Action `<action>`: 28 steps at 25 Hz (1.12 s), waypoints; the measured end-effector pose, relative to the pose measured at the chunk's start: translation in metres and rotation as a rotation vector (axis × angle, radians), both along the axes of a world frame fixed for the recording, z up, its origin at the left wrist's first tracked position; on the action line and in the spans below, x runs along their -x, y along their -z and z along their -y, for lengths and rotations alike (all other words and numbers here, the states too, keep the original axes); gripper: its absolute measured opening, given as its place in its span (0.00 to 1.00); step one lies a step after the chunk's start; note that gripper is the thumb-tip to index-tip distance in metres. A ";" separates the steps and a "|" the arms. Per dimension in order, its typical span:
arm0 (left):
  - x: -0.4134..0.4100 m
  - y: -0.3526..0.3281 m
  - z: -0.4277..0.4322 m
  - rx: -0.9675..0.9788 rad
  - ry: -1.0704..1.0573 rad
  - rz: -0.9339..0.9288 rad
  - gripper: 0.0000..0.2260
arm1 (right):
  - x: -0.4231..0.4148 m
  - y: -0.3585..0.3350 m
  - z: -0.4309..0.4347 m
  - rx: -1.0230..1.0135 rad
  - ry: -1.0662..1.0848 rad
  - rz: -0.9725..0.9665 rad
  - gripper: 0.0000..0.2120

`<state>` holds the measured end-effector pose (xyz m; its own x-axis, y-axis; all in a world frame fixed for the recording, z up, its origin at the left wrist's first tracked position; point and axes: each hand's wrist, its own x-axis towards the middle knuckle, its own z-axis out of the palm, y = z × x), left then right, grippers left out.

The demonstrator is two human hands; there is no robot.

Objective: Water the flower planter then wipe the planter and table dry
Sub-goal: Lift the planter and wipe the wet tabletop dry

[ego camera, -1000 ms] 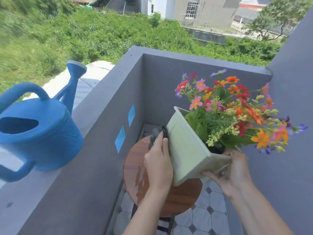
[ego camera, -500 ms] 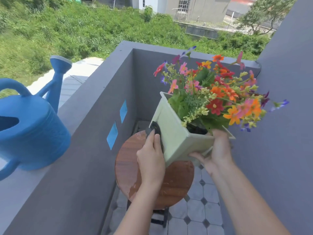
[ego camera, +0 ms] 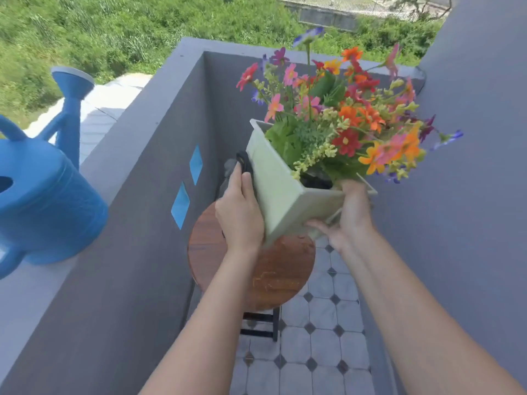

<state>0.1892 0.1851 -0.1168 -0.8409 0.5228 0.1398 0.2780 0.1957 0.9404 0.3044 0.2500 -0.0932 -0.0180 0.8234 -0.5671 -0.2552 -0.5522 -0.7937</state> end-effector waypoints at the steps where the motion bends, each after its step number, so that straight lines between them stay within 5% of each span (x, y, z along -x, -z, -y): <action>1: 0.012 0.013 0.000 0.040 0.009 0.075 0.14 | 0.000 -0.006 -0.002 0.006 0.014 0.001 0.09; 5: 0.056 0.047 0.007 0.064 0.093 0.700 0.16 | -0.005 -0.025 -0.006 0.004 0.089 0.008 0.12; 6: 0.058 0.045 0.009 0.111 0.145 0.724 0.22 | -0.005 -0.027 -0.007 0.005 0.110 0.015 0.12; 8: 0.053 0.039 0.011 0.266 0.334 0.491 0.28 | -0.006 -0.033 -0.011 -0.002 0.125 0.031 0.16; 11: 0.024 0.058 0.017 0.517 0.625 -0.306 0.19 | -0.004 -0.036 -0.019 -0.026 0.131 0.091 0.21; 13: -0.005 0.095 0.031 0.866 0.861 -0.574 0.21 | -0.006 -0.033 -0.029 -0.041 0.135 0.137 0.23; 16: -0.023 0.137 0.060 1.146 0.925 -0.761 0.26 | -0.010 -0.027 -0.039 -0.041 0.140 0.152 0.22; 22: -0.030 0.134 0.074 1.087 0.916 -0.900 0.37 | -0.016 -0.012 -0.055 -0.035 0.144 0.236 0.28; 28: -0.033 0.119 0.058 0.977 1.067 -0.783 0.26 | -0.013 -0.017 -0.062 -0.042 0.155 0.248 0.30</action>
<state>0.2221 0.1269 -0.2356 0.0479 0.9243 -0.3788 0.9874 0.0135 0.1577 0.3179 0.3119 -0.0766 0.2448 0.8285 -0.5036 -0.1295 -0.4869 -0.8638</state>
